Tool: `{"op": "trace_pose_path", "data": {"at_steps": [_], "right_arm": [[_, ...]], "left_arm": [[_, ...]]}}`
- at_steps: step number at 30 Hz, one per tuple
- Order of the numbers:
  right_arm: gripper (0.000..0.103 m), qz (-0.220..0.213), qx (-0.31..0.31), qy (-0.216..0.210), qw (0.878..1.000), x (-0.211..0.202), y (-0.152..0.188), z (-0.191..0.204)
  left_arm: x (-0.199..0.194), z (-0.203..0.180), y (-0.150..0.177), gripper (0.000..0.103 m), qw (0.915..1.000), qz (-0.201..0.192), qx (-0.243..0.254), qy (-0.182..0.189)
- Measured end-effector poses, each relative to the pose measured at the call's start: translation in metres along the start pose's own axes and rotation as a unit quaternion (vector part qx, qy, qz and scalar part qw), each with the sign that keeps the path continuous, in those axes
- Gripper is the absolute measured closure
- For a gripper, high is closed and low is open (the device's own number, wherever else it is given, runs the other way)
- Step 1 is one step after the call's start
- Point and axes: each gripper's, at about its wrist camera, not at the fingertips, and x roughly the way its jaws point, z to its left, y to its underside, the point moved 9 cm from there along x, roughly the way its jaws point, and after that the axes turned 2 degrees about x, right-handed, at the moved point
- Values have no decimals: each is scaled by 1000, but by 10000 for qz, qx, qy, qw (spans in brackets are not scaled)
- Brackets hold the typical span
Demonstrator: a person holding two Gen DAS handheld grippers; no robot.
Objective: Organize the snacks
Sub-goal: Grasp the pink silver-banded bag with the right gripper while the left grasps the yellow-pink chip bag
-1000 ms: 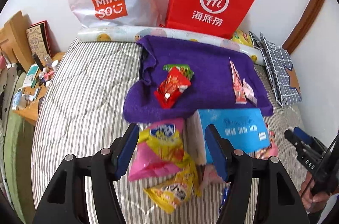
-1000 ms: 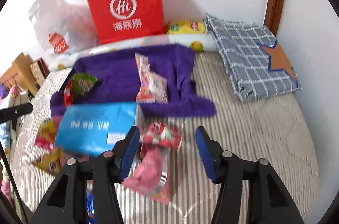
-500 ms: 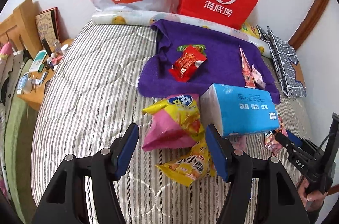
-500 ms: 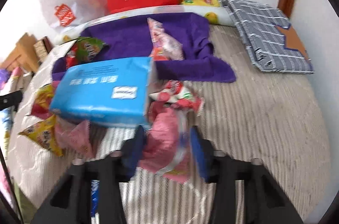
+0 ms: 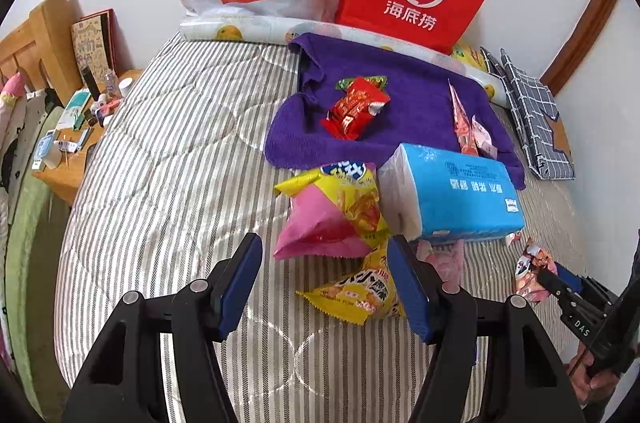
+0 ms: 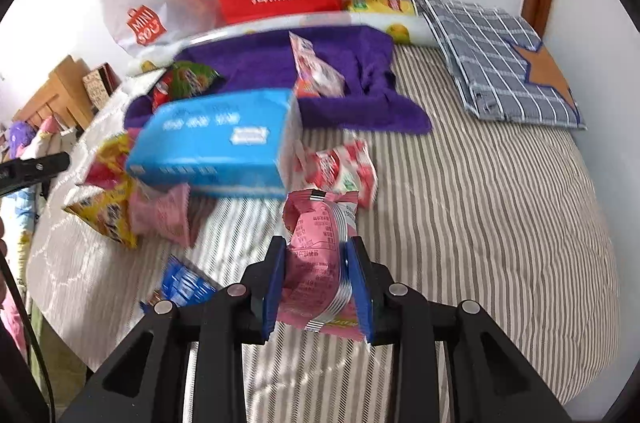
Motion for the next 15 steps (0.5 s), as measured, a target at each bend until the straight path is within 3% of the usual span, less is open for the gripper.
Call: {"op": "trace_pose_path", "data": {"at_steps": [4, 9, 15], "right_arm": [[70, -49, 184, -43, 9998, 5, 2, -4], [61, 6, 191, 59, 9998, 20, 6, -7], [60, 162, 218, -38, 9996, 34, 12, -3]], "left_arm": [[4, 1, 8, 39, 10000, 56, -39, -5], [7, 0, 12, 39, 9999, 84, 39, -60], [8, -3, 14, 39, 9999, 68, 125, -37]]}}
